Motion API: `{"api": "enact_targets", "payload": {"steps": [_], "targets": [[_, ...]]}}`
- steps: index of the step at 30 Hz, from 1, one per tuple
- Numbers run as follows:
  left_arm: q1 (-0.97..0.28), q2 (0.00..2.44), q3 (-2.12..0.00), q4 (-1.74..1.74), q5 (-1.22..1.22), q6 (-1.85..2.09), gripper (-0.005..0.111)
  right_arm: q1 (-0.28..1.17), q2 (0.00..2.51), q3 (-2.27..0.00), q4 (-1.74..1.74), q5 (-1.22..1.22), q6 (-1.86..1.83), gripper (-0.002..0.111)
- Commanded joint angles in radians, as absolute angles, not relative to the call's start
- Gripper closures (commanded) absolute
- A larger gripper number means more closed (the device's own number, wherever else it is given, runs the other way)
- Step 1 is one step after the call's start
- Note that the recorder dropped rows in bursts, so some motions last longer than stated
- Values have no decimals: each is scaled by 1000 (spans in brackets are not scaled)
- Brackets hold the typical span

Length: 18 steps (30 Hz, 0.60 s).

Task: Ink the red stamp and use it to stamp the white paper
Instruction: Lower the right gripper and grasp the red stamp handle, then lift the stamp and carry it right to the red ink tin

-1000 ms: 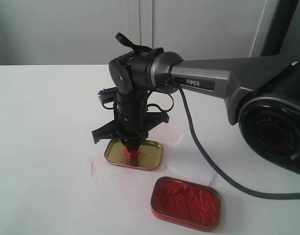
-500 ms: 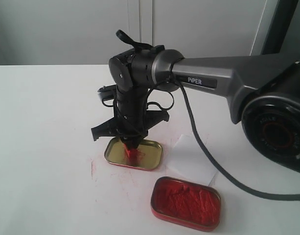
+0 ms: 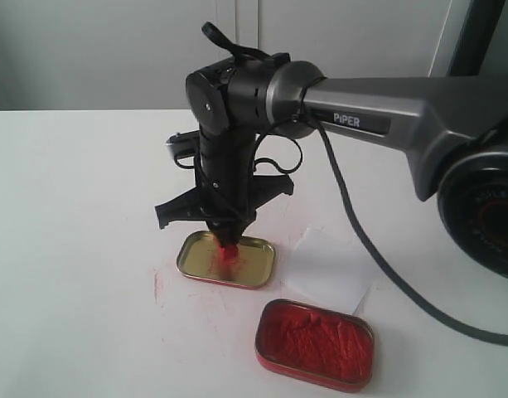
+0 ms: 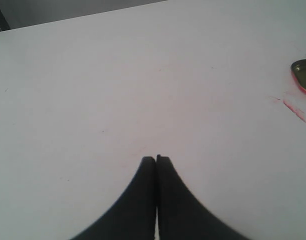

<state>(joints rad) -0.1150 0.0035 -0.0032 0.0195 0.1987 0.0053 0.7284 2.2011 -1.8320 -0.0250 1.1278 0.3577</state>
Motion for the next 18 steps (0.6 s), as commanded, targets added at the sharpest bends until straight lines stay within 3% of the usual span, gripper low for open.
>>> {"api": "enact_targets", "payload": {"steps": [1,8,18], "targets": [[-113,0,0,17,194,8,107,729,2157,-1836,-26,1178,364,108],[-113,0,0,17,194,8,107,736,2093,-1777,-26,1205,356,108],[-113,0,0,17,194,8,107,737,1896,-1503,-30,1124,338,108]]}}
